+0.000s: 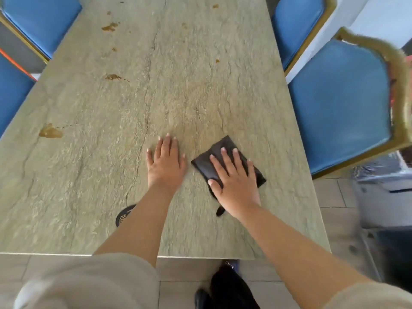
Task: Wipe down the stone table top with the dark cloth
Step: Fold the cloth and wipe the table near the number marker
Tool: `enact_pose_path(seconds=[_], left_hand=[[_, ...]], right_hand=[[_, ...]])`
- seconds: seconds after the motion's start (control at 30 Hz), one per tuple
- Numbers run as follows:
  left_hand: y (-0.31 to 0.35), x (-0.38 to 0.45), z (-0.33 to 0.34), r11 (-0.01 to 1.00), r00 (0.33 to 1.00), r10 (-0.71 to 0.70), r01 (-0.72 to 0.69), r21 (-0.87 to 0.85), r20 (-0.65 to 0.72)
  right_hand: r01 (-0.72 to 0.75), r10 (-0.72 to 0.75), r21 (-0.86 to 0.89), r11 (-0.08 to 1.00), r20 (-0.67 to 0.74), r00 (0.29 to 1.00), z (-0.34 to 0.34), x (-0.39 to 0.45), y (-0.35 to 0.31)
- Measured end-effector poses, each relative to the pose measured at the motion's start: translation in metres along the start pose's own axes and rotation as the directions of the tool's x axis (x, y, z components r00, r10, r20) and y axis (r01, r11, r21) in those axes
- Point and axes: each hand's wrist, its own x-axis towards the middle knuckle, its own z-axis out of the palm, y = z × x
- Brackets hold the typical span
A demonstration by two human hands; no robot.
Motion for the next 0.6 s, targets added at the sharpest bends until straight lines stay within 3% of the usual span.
enact_pose_path(seconds=[0.1,0.17,0.23,0.3,0.37,0.4,0.47,0.6], left_hand=[[0.021,-0.03,0.002,0.995,1.0,0.026,-0.026,-0.098,0.001],[0.037,-0.057,0.006,0.981,0.995,0.095,-0.094,-0.168,-0.006],[0.049,-0.082,0.013,0.968,0.986,0.166,-0.163,-0.191,0.0],[0.06,-0.101,0.02,0.964,0.978,0.208,-0.202,-0.175,0.014],[0.07,-0.115,0.03,0.97,0.976,0.215,-0.21,-0.118,0.024],[0.073,-0.121,0.034,0.976,0.978,0.205,-0.202,-0.084,0.028],[0.078,-0.128,0.04,0.984,0.983,0.178,-0.177,-0.026,0.034],[0.082,-0.131,0.042,0.986,0.987,0.156,-0.158,0.046,0.044]], right_hand=[[0.364,-0.364,0.002,0.931,0.039,0.931,0.004,-0.067,0.009],[0.481,-0.48,-0.004,0.877,0.053,0.875,0.002,-0.093,0.042],[0.373,-0.372,-0.038,0.927,0.03,0.928,-0.001,-0.103,0.077],[0.04,-0.041,-0.046,0.998,-0.01,0.999,-0.007,-0.102,0.099],[-0.273,0.273,-0.036,0.961,0.001,0.962,-0.008,-0.102,0.095],[-0.339,0.34,-0.033,0.94,0.016,0.94,-0.007,-0.106,0.083],[-0.273,0.273,-0.037,0.961,0.008,0.962,-0.002,-0.125,0.056],[0.1,-0.098,-0.044,0.994,0.045,0.994,0.005,-0.175,0.067]])
